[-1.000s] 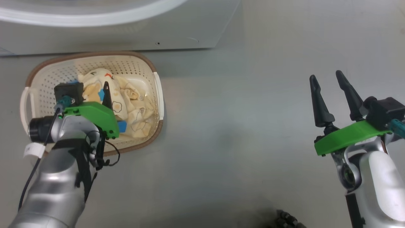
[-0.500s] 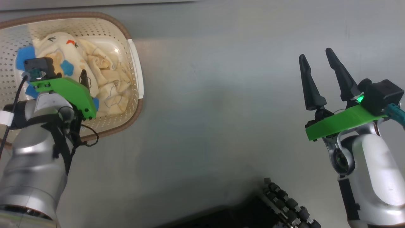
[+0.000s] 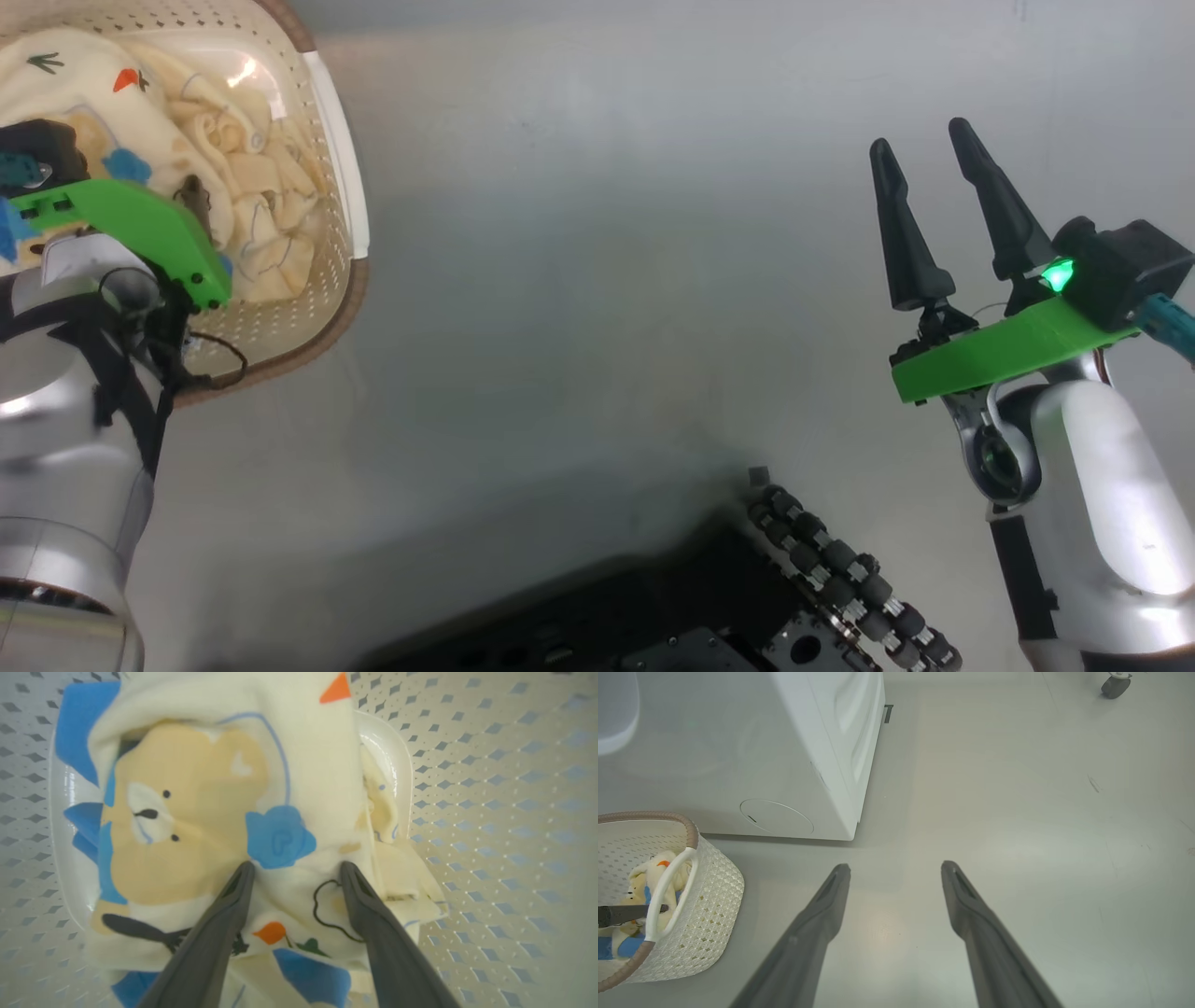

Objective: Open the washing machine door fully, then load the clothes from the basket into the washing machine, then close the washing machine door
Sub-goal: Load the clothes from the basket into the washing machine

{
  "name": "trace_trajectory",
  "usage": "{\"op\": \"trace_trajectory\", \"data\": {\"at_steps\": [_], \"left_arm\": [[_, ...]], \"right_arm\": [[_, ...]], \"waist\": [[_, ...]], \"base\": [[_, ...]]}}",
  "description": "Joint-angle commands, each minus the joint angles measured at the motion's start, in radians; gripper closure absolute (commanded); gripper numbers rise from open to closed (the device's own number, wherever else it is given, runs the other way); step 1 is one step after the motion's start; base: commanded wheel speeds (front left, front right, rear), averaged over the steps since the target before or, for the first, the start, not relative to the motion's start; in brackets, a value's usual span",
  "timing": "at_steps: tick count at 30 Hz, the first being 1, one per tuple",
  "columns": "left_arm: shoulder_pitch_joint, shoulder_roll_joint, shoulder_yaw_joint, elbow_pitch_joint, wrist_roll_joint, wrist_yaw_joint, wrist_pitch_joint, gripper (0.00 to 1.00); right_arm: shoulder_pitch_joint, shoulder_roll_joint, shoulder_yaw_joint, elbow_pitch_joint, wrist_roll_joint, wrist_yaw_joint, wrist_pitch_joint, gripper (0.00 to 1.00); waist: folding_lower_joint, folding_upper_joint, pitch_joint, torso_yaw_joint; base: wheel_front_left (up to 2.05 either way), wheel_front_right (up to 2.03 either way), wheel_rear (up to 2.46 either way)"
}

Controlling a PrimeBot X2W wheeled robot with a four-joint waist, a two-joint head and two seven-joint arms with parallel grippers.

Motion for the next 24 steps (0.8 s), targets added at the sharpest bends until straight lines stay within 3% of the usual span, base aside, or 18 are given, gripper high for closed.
{"op": "trace_trajectory", "data": {"at_steps": [1, 4, 15, 24], "left_arm": [[0.015, 0.039, 0.011, -0.001, -0.005, 0.016, 0.029, 0.0], [0.023, 0.041, 0.004, 0.002, -0.005, 0.036, 0.07, 1.0], [0.041, 0.044, -0.009, 0.004, -0.004, 0.049, 0.065, 1.0], [0.023, 0.02, -0.047, -0.001, 0.028, 0.026, -0.076, 1.0]], "right_arm": [[0.028, -0.011, 0.02, -0.026, 0.011, 0.0, -0.012, 0.0], [0.033, -0.011, 0.021, -0.029, 0.012, 0.0, -0.016, 0.0], [0.032, -0.011, 0.012, -0.031, 0.01, 0.0, -0.018, 0.0], [0.018, -0.011, -0.01, -0.016, -0.011, 0.0, -0.016, 0.0]], "waist": [[-0.0001, 0.0, 0.02, -0.013], [-0.0001, 0.0, 0.025, -0.016], [-0.0001, 0.0, 0.026, -0.004], [-0.0001, 0.0, -0.027, 0.051]], "base": [[0.0, 0.0, 0.0], [0.0, 0.0, 0.0], [0.0, 0.0, 0.0], [0.0, 0.0, 0.0]]}}
